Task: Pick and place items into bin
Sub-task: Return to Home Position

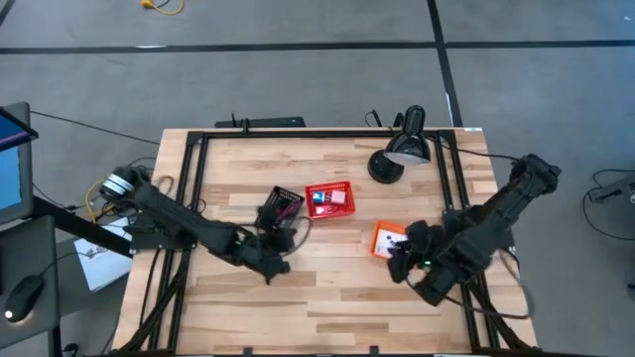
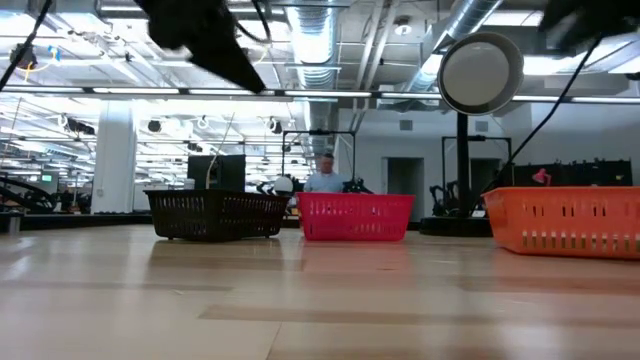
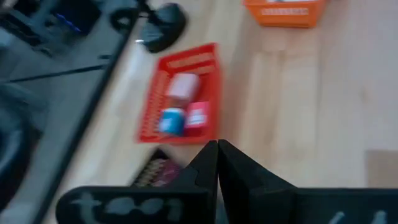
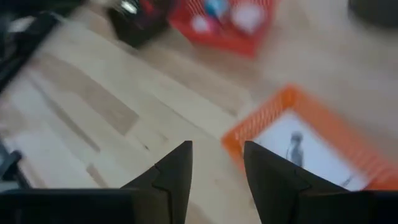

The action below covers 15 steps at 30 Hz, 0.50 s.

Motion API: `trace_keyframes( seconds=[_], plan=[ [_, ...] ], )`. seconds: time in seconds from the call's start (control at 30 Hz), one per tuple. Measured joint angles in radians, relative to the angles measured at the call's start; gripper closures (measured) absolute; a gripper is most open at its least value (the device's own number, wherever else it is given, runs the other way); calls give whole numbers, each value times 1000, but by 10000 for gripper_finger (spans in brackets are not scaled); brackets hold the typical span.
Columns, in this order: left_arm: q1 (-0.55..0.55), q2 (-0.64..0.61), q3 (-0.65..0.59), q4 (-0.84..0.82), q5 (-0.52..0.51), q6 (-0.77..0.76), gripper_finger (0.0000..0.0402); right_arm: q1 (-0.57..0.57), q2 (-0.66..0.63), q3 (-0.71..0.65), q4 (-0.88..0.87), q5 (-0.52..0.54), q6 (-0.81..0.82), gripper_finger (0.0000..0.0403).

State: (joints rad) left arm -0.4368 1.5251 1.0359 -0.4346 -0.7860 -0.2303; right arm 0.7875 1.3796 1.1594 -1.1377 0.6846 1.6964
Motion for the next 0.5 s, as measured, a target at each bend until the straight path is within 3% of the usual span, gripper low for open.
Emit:
trace_keyframes(
  seconds=[0.13, 0.27, 0.4, 0.5],
  plan=[
    [-16, -187, 0, -193, -98, 56, 402, 76, -55, 132, -221, 147, -167, 265],
    [-35, -399, 0, -394, -162, 183, 401, 132, -122, 211, -388, 190, -312, 269],
    [-49, -602, 0, -521, -88, 9, 401, 188, -174, 178, -404, 350, -410, 271],
    [-48, -735, 0, -615, 2, -152, 401, 222, -247, 111, -392, 418, -386, 269]
  ],
)
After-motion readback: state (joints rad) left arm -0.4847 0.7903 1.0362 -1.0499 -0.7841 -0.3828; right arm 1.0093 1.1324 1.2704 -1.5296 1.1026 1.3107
